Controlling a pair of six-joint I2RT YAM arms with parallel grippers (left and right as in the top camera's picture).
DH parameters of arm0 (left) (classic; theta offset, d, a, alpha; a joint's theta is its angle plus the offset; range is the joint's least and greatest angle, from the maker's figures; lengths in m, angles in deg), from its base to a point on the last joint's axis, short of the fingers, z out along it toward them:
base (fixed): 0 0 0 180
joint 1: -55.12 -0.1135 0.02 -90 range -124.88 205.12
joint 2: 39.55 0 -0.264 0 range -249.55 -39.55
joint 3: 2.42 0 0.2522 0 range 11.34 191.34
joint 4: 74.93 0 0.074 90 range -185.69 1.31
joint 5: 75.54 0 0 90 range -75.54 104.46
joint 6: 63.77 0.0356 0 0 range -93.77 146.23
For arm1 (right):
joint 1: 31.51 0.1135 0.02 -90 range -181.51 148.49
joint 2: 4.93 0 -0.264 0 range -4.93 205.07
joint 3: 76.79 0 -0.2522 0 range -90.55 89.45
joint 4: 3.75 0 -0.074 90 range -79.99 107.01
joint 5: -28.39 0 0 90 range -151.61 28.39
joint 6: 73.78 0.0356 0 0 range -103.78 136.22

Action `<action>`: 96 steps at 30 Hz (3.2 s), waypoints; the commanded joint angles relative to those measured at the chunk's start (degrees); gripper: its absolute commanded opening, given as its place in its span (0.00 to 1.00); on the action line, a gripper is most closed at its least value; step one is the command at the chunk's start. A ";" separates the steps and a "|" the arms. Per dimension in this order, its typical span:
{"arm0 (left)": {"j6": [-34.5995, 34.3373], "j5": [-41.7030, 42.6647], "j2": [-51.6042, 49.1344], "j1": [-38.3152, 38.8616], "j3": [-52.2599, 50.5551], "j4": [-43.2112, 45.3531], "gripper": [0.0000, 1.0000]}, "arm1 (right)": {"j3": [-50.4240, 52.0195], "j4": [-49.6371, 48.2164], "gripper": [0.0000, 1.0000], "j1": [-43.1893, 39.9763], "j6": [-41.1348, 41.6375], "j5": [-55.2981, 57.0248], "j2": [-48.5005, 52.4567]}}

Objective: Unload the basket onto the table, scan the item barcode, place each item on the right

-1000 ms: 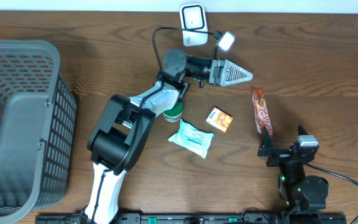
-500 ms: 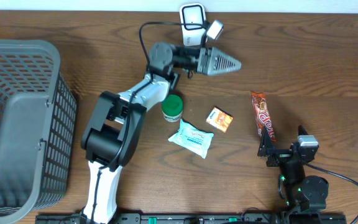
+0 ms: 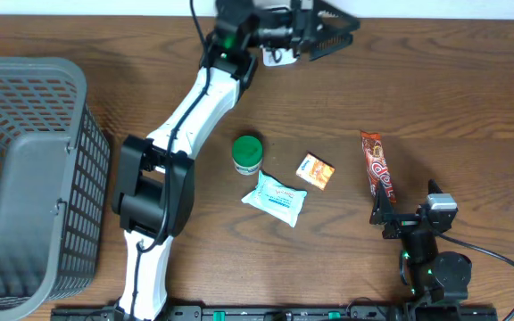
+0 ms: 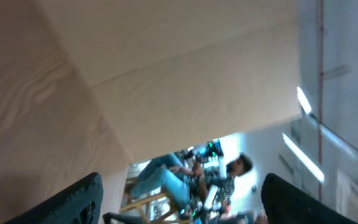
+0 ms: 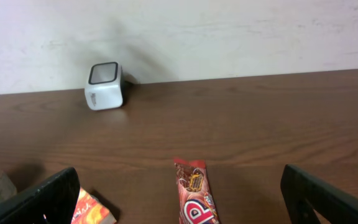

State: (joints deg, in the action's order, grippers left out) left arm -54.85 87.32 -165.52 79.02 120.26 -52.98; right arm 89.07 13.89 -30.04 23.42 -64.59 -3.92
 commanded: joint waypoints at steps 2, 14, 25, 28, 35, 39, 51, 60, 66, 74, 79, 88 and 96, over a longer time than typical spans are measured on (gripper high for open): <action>19.10 -11.69 0.66 1.29 6.05 -23.52 0.82 | 0.07 0.20 0.99 0.35 0.48 0.11 -0.24; 68.13 -76.63 4.31 10.32 12.09 -77.70 0.82 | 0.07 0.20 0.99 0.35 0.46 0.13 -0.24; 84.61 -95.54 24.92 11.54 12.09 -80.74 0.82 | 0.07 -0.17 0.99 0.35 0.44 2.38 -0.26; 87.45 -97.83 31.04 11.54 12.07 -82.88 0.82 | 0.07 -1.20 0.99 0.33 0.44 4.83 -0.26; 87.43 -100.56 42.84 11.54 12.07 -83.43 0.82 | -4.81 -8.81 0.99 0.35 9.29 -14.82 -0.24; 87.25 -100.56 48.52 11.54 12.07 -83.43 0.82 | -15.13 12.41 0.99 0.33 22.14 -20.09 0.98; 85.88 -100.52 62.51 11.54 7.93 -82.90 0.82 | -51.89 56.35 0.99 0.35 4.17 -17.77 36.28; 85.96 -100.56 65.35 11.54 5.38 -81.70 0.82 | -62.64 58.95 0.75 0.35 -2.16 -24.52 63.98; 85.99 -100.59 65.48 11.54 4.15 -81.61 0.82 | -62.66 50.01 0.83 0.35 -6.14 -21.40 76.19; 88.24 -100.63 65.55 11.54 3.30 -81.05 0.82 | -62.69 39.45 0.91 -0.72 -10.84 -16.83 88.39; 88.39 -100.63 65.55 11.54 2.93 -81.07 0.82 | -63.69 35.52 0.87 -4.13 -12.07 -16.57 93.66; 88.39 -100.63 65.55 11.54 1.75 -81.02 0.82 | -67.98 34.71 0.95 -9.68 -14.51 -20.11 101.59; 90.18 -100.83 65.51 11.54 1.75 -80.83 0.82 | -67.98 32.41 0.99 -9.62 -14.99 -22.36 106.97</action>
State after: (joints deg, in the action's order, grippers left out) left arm 33.32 -12.90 -100.17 90.58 122.32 -134.29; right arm 22.01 46.98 -39.65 9.54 -84.09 101.15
